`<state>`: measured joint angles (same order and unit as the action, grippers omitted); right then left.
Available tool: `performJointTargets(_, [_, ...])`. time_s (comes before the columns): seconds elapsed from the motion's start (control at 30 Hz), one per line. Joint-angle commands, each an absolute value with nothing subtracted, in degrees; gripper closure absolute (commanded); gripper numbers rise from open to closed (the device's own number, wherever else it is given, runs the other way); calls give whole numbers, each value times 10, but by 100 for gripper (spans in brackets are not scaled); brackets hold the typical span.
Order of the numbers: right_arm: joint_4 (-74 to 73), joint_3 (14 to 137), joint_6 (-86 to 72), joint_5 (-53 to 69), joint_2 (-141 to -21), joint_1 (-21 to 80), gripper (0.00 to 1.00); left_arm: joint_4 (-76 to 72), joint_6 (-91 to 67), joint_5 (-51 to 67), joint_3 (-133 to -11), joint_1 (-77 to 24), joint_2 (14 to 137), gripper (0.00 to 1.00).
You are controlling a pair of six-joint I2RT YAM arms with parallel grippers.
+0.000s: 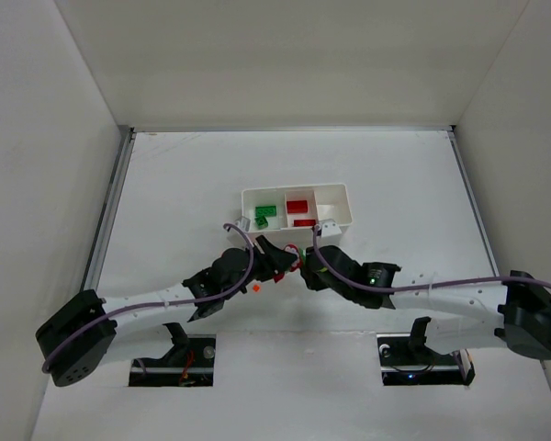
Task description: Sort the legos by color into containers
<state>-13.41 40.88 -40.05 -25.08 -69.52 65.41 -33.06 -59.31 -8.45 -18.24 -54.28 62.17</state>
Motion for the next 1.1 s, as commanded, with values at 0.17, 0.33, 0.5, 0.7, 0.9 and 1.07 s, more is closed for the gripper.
performJointTargets(0.17, [-111, 418, -410, -265, -672, 659, 81, -359, -593, -98, -182, -544, 606, 74])
performJointTargets(0.33, [-120, 407, -405, -272, -651, 649, 81, -335, -586, -77, -178, -532, 588, 79])
performJointTargets(0.5, [-125, 407, -396, -277, -641, 634, 81, -307, -576, -61, -171, -515, 561, 80])
performJointTargets(0.7, [-126, 424, -377, -277, -647, 616, 81, -285, -574, -37, -163, -487, 523, 81])
performJointTargets(0.9, [-119, 455, -348, -274, -650, 588, 81, -244, -573, -13, -152, -449, 472, 82])
performJointTargets(1.07, [-87, 502, -318, -255, -700, 567, 81, -183, -559, 3, -160, -385, 402, 82])
